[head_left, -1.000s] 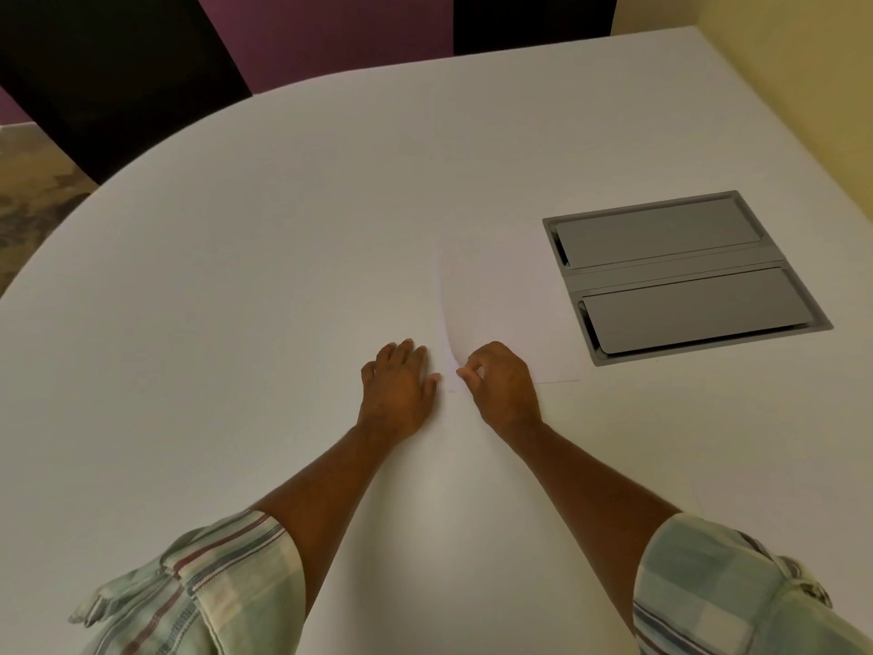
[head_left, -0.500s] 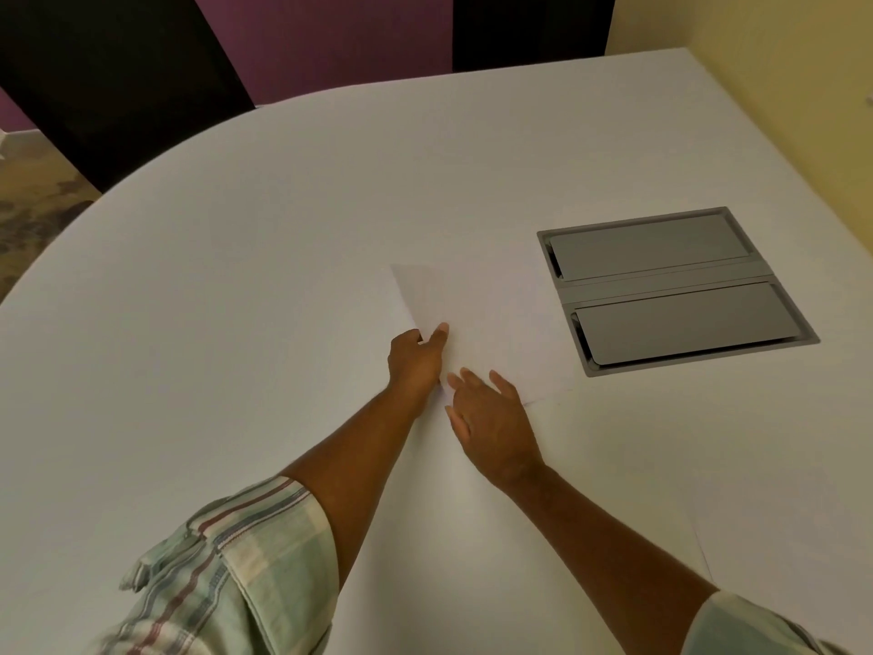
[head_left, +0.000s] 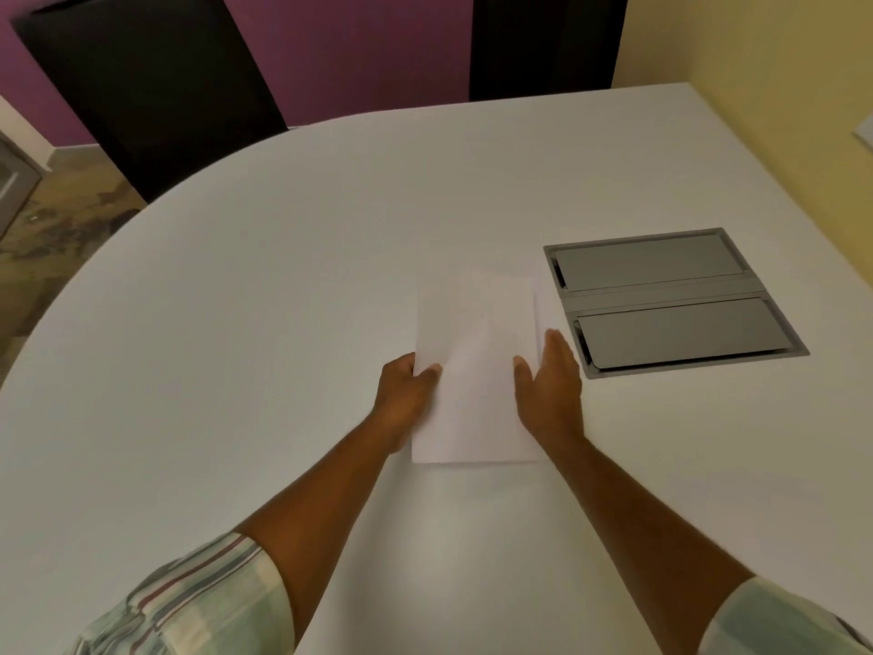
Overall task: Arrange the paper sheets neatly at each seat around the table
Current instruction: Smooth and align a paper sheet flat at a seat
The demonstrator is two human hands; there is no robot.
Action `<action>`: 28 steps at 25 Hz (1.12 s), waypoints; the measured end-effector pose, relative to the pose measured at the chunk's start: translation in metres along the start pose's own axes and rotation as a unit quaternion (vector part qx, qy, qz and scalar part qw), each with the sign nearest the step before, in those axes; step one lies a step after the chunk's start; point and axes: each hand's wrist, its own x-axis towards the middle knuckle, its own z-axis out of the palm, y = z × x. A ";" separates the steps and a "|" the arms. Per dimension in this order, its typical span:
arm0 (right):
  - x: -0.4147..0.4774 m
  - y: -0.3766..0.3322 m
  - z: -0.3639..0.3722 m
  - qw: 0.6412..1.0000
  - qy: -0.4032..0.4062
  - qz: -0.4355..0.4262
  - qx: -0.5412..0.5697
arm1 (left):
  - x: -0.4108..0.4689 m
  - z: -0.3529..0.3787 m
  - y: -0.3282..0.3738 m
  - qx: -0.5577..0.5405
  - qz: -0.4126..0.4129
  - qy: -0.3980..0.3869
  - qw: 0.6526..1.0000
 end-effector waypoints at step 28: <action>-0.274 -0.112 0.185 0.874 -0.345 0.230 0.255 | -0.131 -0.335 -0.081 0.337 -0.042 0.232 0.912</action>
